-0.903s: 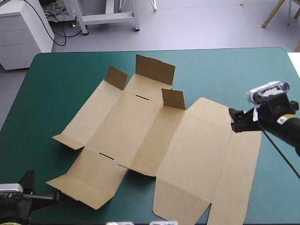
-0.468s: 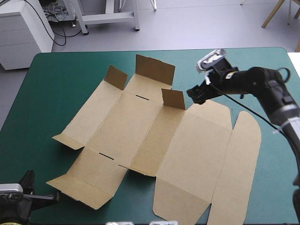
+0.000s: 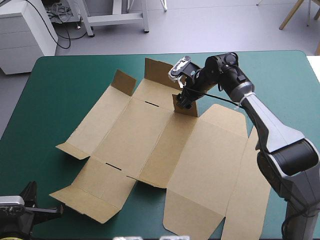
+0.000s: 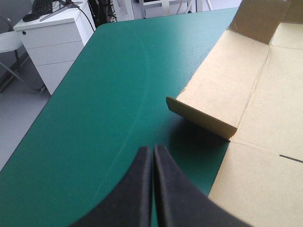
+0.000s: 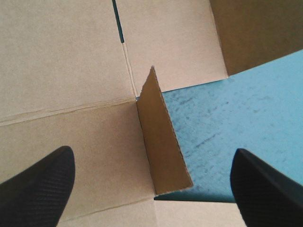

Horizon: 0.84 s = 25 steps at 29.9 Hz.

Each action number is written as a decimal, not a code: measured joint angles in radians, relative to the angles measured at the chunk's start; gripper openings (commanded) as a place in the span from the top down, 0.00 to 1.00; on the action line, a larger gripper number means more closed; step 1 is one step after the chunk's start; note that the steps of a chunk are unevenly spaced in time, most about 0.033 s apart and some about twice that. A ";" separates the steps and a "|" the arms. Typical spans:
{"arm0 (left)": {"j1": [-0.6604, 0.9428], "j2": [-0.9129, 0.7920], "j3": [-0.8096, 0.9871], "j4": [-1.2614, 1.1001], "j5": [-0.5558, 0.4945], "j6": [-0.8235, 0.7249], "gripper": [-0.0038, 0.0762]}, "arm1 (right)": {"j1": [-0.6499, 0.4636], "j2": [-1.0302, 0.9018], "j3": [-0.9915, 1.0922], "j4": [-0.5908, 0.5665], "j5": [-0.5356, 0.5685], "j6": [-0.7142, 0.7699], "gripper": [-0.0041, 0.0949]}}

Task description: Fold the box

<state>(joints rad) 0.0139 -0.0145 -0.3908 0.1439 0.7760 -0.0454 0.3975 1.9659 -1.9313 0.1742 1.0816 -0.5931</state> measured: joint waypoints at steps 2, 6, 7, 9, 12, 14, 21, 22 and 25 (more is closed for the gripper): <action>0.000 0.000 0.000 0.000 0.000 0.000 0.96 | 0.007 0.032 -0.020 -0.002 0.010 0.001 0.13; 0.000 0.000 0.000 0.000 0.000 0.000 0.96 | 0.011 0.076 -0.028 -0.022 0.018 -0.003 0.13; 0.000 0.000 0.000 0.000 0.000 0.000 0.96 | 0.011 0.088 -0.029 -0.031 0.018 -0.004 0.13; 0.000 0.000 0.000 0.000 0.000 0.000 0.96 | 0.011 0.110 -0.031 -0.053 0.019 -0.008 0.13; 0.000 0.000 0.000 0.000 0.000 0.000 0.96 | 0.011 0.135 -0.032 -0.073 0.017 -0.020 0.13; 0.000 0.000 0.000 0.000 0.000 0.000 0.96 | 0.011 0.145 -0.032 -0.078 0.011 -0.026 0.13; 0.000 0.000 0.000 0.000 0.000 0.000 0.96 | 0.011 0.156 -0.033 -0.078 -0.021 -0.031 0.19; 0.000 0.000 0.000 0.000 0.000 0.000 0.96 | 0.011 0.156 -0.033 -0.078 -0.027 -0.031 0.23; 0.000 0.000 0.000 0.000 0.000 0.000 0.96 | 0.011 0.160 -0.033 -0.076 -0.060 -0.034 0.52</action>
<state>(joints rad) 0.0139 -0.0145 -0.3908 0.1439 0.7760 -0.0454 0.4087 2.1255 -1.9643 0.0984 1.0219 -0.6276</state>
